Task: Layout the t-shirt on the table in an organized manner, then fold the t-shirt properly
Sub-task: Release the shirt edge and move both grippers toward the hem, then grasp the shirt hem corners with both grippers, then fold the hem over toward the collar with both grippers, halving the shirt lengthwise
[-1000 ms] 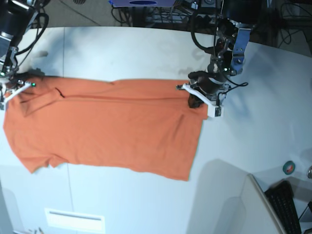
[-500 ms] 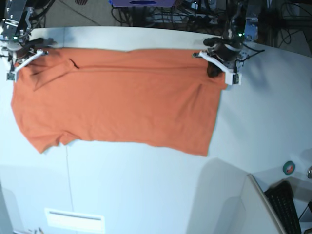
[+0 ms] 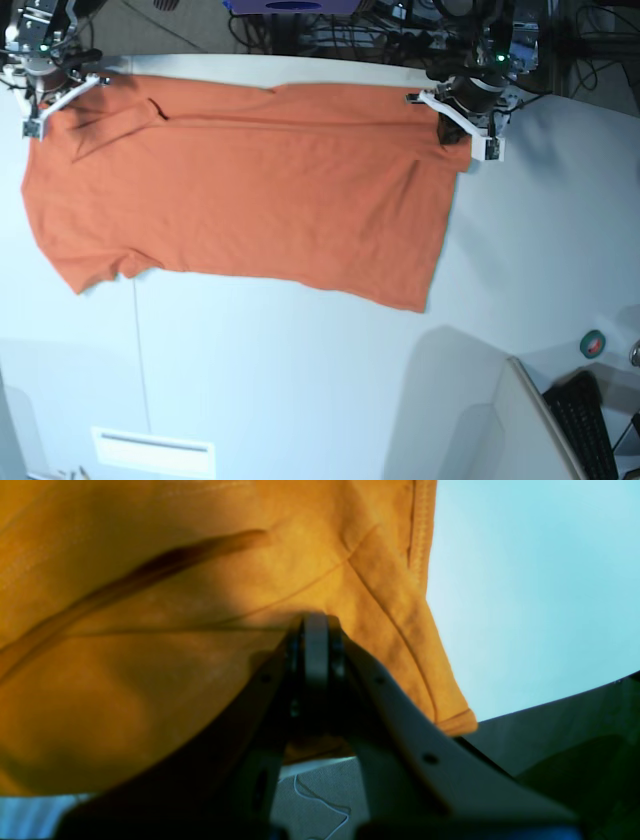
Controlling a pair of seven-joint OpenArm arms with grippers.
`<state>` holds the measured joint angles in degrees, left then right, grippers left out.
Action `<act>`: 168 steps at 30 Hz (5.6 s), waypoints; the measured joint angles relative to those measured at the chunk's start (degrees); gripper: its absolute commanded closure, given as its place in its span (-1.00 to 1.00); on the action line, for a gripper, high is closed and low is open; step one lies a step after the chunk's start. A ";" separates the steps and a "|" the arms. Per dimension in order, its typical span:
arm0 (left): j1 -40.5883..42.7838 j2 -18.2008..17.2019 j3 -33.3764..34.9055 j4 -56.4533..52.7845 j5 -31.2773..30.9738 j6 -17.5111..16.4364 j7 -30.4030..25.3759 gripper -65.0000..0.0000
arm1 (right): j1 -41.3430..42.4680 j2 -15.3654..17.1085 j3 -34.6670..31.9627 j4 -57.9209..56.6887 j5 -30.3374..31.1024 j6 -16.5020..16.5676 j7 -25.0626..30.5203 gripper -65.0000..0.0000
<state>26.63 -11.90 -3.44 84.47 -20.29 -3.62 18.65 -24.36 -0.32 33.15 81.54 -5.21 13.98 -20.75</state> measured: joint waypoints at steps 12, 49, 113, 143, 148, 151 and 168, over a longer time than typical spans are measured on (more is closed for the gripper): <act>1.16 -0.02 0.00 8.57 -0.11 0.20 4.20 1.00 | 0.72 -0.33 0.00 7.06 -0.39 0.26 -2.25 1.00; -14.49 -0.31 -10.27 5.75 0.11 -0.35 15.85 0.37 | 55.25 16.22 -8.04 -58.93 -0.39 0.28 8.50 -0.45; -60.65 6.03 11.69 -66.86 -0.02 -4.96 -13.99 -0.54 | 54.75 16.96 -8.26 -63.52 -0.42 -3.76 14.16 1.00; -48.35 2.82 11.23 -38.84 0.13 -4.85 -3.69 1.00 | 47.08 15.19 -8.26 -49.79 -0.37 -3.69 13.86 1.00; -44.94 2.05 11.26 -30.29 -0.31 -5.33 -0.59 1.00 | 43.71 13.42 -8.24 -40.54 -0.44 -3.72 13.99 1.00; -42.93 2.21 8.50 -27.41 -0.33 -5.44 1.11 1.00 | 41.75 12.46 -8.28 -36.61 -0.42 -3.63 13.88 1.00; -30.45 2.03 3.52 -5.29 0.15 -5.22 12.46 1.00 | 31.15 11.61 -8.24 -22.12 -0.26 -3.63 9.55 1.00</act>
<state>-3.81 -9.87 0.08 79.18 -20.14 -8.84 31.11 6.79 11.29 24.91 59.42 -5.48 10.35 -11.20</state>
